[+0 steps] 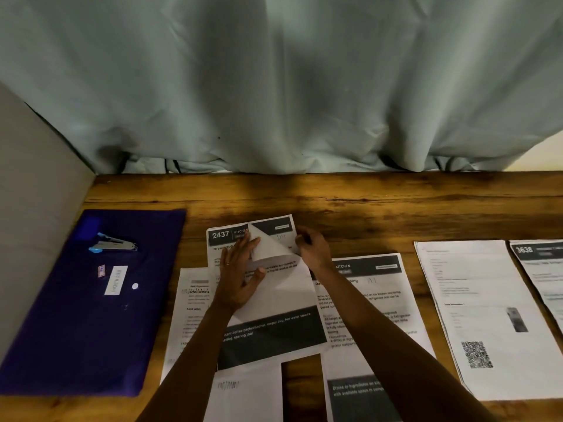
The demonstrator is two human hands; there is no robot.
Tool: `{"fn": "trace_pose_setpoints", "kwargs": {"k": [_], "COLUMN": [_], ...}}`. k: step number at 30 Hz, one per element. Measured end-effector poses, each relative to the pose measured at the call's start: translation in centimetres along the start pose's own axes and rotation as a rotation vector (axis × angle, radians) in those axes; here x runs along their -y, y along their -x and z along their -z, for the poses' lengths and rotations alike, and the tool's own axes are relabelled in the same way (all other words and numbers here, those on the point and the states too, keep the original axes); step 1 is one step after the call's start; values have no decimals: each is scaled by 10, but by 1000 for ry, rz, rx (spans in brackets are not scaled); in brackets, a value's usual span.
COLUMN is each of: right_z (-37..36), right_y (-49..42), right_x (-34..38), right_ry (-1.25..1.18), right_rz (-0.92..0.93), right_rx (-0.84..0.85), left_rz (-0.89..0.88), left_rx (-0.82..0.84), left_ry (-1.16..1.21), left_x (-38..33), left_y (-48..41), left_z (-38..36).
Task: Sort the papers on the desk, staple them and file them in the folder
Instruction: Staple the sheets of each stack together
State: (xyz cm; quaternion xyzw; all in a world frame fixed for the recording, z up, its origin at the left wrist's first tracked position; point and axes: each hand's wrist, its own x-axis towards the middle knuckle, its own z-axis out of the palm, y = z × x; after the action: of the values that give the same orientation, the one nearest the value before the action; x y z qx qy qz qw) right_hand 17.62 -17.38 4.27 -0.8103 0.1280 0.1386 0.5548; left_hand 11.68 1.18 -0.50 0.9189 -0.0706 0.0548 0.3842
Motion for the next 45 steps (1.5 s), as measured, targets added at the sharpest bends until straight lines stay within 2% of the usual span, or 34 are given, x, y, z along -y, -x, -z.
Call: {"fn": "trace_pose_setpoints", "kwargs": {"k": [5, 15, 19, 22, 26, 29, 31, 36, 38, 42, 45], "right_z": [0, -1, 1, -1, -4, -10, -11, -4, -6, -8, -4], "right_y": [-7, -9, -3, 3, 16, 24, 22, 23, 17, 5, 0], "right_x": [14, 10, 11, 0, -27, -39, -44, -31, -26, -16, -3], "right_ry": [-16, -55, -106, -122, 257, 370, 452, 427, 337, 251, 144], "right_rz": [-32, -98, -64, 90, 449, 593, 615, 431, 283, 184, 34], "right_rx": [53, 13, 3, 52, 105, 30, 11, 95, 73, 29, 38], "left_rz": [-9, -19, -19, -29, -18, 35, 41, -12, -9, 21, 28], "left_rx": [-11, -18, -23, -20, -30, -49, -54, -22, -27, -23, -6], "left_ry": [-30, -16, -15, -21, -2, 69, 86, 37, 39, 54, 68], "left_x": [3, 2, 2, -1, -3, -4, -3, -1, -6, -8, -12], "left_y": [0, 1, 1, 1, 2, 2, 3, 2, 1, 1, 0], "left_z": [-1, 0, 0, 2, 1, 1, 1, 3, 4, 6, 8]}}
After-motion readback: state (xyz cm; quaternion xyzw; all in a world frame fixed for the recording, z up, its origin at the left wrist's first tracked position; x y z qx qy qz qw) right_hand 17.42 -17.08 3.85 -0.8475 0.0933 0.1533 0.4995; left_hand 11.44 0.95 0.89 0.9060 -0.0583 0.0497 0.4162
